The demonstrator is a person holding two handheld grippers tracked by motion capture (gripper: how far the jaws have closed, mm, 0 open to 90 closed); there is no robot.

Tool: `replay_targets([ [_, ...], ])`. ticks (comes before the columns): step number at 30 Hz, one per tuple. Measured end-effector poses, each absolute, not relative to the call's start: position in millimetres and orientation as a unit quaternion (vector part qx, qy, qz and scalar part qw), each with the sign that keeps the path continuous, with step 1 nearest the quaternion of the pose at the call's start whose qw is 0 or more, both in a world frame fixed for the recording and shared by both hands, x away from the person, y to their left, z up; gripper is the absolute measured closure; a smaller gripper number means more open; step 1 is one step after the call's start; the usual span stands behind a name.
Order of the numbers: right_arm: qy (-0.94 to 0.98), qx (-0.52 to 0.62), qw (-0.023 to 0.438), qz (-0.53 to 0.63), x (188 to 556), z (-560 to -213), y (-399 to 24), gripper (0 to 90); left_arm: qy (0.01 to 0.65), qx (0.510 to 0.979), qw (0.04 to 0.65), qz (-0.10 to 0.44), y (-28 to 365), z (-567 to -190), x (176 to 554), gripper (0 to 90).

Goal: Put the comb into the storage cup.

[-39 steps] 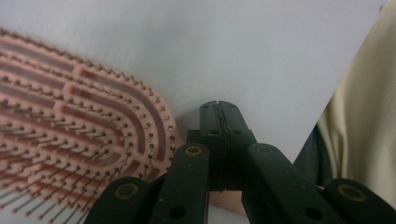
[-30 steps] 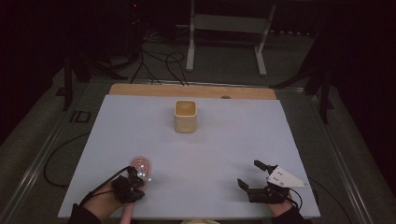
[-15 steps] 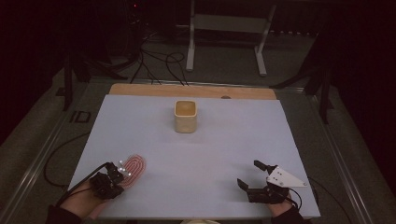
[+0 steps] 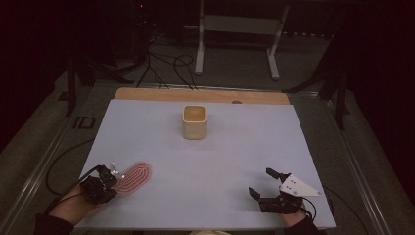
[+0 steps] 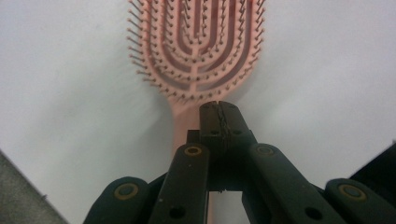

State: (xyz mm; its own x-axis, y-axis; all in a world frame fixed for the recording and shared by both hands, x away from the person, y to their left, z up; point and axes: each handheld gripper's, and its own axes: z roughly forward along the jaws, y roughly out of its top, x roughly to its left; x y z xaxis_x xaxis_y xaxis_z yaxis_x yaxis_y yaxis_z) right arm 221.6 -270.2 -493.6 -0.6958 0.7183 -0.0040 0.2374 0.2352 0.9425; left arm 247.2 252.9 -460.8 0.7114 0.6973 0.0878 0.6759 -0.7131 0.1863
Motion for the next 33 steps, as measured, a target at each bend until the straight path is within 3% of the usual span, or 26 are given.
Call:
replay_targets([
  [7,0.754,0.317,0.225,0.529,222,-494,-270,8.6,0.376,0.921,0.069,0.079,265,-450,242,88.0],
  [14,0.754,0.317,0.225,0.529,222,-494,-269,8.6,0.377,0.921,0.068,0.074,269,-447,243,73.6],
  [21,0.754,0.318,0.224,0.529,222,-494,-269,8.6,0.387,0.918,0.064,0.067,271,-448,249,47.5],
  [25,0.754,0.318,0.225,0.529,222,-494,-269,8.6,0.378,0.922,0.072,0.042,270,-448,251,28.3],
  [26,0.754,0.318,0.225,0.529,222,-494,-269,8.6,0.376,0.923,0.076,0.036,269,-448,252,17.9],
  [29,0.754,0.318,0.225,0.529,222,-494,-269,8.6,0.373,0.925,0.072,0.032,266,-449,253,5.9],
  [33,0.754,0.318,0.225,0.529,222,-494,-269,8.6,0.368,0.927,0.067,0.025,264,-452,256,0.3],
])
